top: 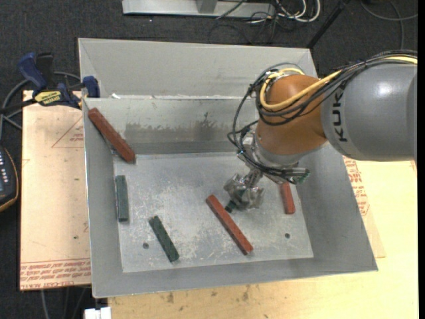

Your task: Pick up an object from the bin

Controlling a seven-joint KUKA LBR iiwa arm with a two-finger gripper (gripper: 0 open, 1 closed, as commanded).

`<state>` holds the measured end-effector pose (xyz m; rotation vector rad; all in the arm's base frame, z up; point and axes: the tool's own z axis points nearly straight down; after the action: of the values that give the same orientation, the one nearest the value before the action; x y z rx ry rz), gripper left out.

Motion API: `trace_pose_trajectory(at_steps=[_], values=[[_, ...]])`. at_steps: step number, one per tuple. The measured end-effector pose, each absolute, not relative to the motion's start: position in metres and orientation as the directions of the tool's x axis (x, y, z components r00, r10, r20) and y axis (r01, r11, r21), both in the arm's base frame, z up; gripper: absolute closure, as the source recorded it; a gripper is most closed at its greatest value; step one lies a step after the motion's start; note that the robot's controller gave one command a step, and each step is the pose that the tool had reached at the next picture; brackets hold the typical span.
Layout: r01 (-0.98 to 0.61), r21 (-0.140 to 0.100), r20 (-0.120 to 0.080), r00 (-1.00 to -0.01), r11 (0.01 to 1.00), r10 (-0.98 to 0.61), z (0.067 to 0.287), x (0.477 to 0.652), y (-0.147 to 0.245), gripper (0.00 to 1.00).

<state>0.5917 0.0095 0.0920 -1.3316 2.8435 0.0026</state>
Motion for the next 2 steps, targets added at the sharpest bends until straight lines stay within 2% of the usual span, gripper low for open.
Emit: trace_pose_trajectory(at_steps=[1,2], values=[[-0.801,-0.01,-0.009,-0.598,0.598,-0.801,0.2182,0.6037,-0.0026,1.0],[-0.802,-0.001,-0.004,-0.598,0.598,-0.802,0.2129,0.6018,-0.0022,0.0]])
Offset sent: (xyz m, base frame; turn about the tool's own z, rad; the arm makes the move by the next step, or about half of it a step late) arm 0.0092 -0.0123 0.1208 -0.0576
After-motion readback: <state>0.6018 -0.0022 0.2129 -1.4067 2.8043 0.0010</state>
